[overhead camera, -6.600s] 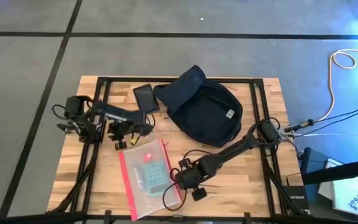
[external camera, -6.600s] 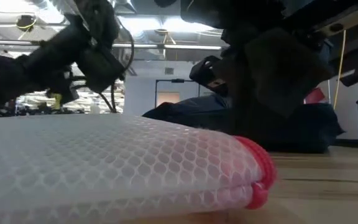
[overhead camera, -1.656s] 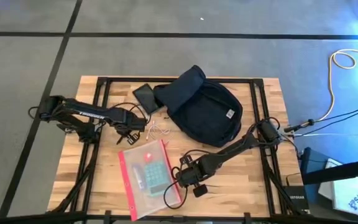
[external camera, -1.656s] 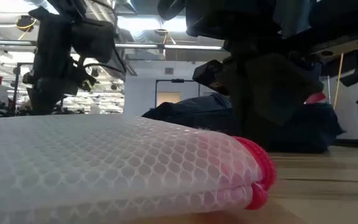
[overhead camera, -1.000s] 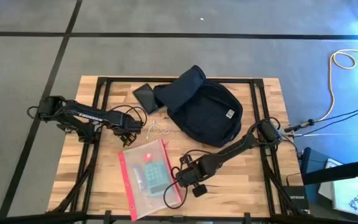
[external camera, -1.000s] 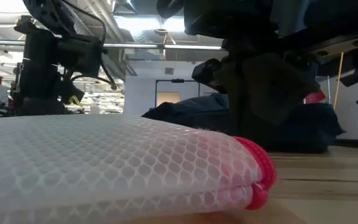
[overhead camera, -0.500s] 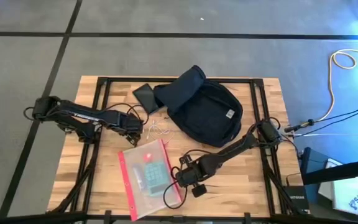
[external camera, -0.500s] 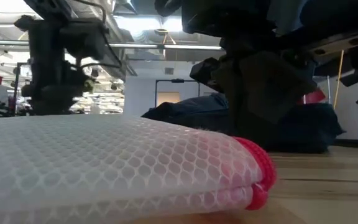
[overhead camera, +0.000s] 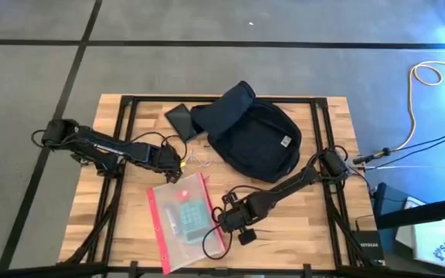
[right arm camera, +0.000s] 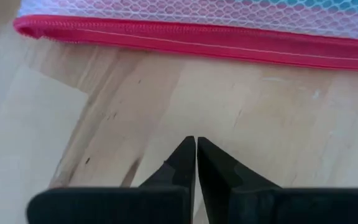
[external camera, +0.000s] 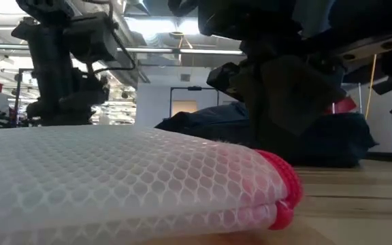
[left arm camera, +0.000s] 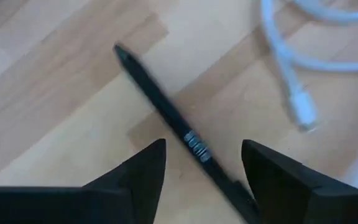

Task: Unpack backpack
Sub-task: Put the black pen into the transparent zip bag

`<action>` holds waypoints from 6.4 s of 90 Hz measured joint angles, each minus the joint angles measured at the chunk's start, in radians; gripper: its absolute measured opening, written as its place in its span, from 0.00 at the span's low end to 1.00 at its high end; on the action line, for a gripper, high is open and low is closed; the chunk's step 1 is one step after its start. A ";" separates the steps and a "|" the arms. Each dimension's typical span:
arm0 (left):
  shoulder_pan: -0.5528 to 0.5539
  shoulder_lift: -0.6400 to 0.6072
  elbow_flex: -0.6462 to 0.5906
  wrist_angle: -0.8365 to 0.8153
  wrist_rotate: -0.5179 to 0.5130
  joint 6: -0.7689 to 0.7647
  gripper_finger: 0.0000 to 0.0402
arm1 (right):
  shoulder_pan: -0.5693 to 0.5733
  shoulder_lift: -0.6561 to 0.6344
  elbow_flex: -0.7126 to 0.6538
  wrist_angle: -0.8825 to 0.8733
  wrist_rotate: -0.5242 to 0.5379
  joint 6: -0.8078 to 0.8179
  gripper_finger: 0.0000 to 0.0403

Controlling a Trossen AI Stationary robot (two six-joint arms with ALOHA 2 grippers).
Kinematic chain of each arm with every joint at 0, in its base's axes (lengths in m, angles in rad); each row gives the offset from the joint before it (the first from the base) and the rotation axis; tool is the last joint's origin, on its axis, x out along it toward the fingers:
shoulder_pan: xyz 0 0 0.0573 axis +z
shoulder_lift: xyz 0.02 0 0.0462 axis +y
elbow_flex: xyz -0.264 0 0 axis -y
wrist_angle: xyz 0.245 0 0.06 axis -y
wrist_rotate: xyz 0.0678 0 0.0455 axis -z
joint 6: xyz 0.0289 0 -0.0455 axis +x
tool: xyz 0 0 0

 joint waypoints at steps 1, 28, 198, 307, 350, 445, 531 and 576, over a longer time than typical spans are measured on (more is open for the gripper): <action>0.000 0.003 0.000 -0.003 -0.001 -0.001 0.47 | 0.000 0.000 0.000 0.000 0.000 0.000 0.00; -0.018 0.067 0.000 0.049 -0.041 0.004 0.37 | 0.000 0.000 0.000 0.000 0.001 0.000 0.00; -0.423 0.378 0.181 1.736 -0.412 1.155 0.00 | -0.014 -0.497 -0.901 1.811 0.260 -0.144 0.41; -0.369 0.386 0.169 1.771 -0.232 1.101 0.00 | -0.014 -0.497 -0.827 1.673 0.371 -0.124 0.40; -0.371 0.386 0.169 1.765 -0.232 1.104 0.00 | -0.014 -0.497 -0.828 1.696 0.374 -0.138 0.24; -0.397 0.385 0.170 1.749 -0.376 1.146 0.05 | -0.013 -0.497 -0.829 1.681 0.380 -0.138 0.01; -0.202 0.278 0.448 0.546 0.397 0.802 0.38 | 0.078 -0.706 -0.829 1.019 0.369 0.114 0.01; -0.144 0.303 0.511 0.225 0.566 0.980 0.30 | 0.117 -0.642 -0.844 1.188 0.030 0.051 0.02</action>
